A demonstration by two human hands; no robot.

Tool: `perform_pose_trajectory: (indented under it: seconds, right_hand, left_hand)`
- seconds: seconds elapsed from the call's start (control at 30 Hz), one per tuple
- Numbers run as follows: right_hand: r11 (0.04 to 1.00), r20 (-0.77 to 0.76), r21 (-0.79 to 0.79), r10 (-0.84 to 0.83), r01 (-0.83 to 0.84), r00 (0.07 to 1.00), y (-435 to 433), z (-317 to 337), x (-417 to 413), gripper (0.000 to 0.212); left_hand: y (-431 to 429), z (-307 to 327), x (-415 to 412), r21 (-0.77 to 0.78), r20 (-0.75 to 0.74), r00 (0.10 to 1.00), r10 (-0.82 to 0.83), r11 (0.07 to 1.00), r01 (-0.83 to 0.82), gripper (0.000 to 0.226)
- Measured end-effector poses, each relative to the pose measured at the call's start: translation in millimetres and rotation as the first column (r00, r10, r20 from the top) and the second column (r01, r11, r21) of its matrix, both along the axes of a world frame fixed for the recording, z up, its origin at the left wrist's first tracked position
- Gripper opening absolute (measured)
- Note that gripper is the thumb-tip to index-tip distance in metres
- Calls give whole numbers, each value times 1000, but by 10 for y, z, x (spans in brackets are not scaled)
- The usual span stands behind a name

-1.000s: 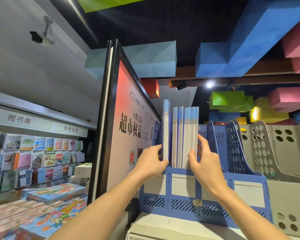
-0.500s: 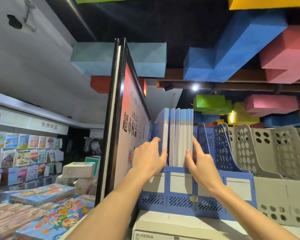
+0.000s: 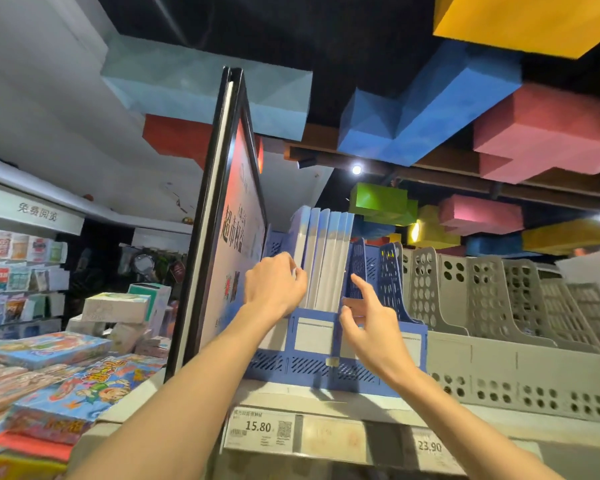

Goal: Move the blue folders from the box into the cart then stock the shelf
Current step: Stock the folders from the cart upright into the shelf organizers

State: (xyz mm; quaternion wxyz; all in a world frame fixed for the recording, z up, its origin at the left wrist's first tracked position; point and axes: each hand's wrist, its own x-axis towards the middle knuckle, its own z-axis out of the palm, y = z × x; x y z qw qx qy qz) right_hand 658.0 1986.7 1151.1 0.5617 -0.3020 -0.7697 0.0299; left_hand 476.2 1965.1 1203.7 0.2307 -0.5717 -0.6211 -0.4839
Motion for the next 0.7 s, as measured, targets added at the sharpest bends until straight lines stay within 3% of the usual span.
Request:
perform_pose_trajectory:
  seconds: [0.1, 0.23, 0.47, 0.6, 0.7]
  right_hand:
    - [1000, 27, -8, 27, -27, 999, -275, -44, 164, 54]
    - [991, 25, -53, 122, -120, 992, -684, -217, 408, 45]
    - [947, -44, -112, 297, -300, 954, -1449, -1240, 711, 24]
    - [868, -132, -231, 419, -439, 898, -1938, -1904, 695, 17]
    - [745, -183, -373, 524, -552, 832, -2357, -2429, 575, 9]
  left_hand:
    - [-213, -76, 97, -74, 40, 999, -29, 997, 32, 27]
    - [-699, -346, 292, -41, 110, 991, -81, 995, 86, 20]
    - [-1765, -1468, 879, 49, 374, 915, -150, 989, 142, 29]
    - [-2474, -2267, 1005, 19, 498, 856, -137, 989, 147, 24]
    - [-3071, -2860, 1019, 17, 626, 775, -88, 995, 99, 15]
